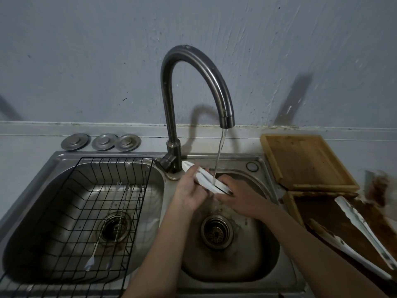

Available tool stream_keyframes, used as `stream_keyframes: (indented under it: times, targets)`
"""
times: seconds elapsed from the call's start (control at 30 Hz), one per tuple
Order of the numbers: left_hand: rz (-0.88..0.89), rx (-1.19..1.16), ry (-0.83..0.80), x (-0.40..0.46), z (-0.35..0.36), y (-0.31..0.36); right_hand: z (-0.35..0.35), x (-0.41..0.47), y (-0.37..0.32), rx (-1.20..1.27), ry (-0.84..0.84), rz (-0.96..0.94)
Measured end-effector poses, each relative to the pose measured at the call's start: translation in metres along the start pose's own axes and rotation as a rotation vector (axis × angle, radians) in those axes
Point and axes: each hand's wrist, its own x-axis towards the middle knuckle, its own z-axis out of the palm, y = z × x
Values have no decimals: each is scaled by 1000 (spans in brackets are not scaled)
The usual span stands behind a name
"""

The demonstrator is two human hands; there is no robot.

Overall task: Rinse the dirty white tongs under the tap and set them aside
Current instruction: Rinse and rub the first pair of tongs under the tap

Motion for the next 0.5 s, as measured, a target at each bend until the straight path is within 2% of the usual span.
stream_keyframes:
  times: [0.1, 0.17, 0.33, 0.5]
  targets:
    - [62, -53, -83, 1, -2, 2, -4, -6, 2, 342, -86, 77]
    - [133, -70, -107, 1, -1, 1, -5, -9, 0, 416, -88, 102]
    - [234, 35, -29, 2, 7, -7, -1, -11, -2, 341, -10, 102]
    - [216, 346, 2, 1, -6, -9, 0, -19, -2, 257, 23, 115]
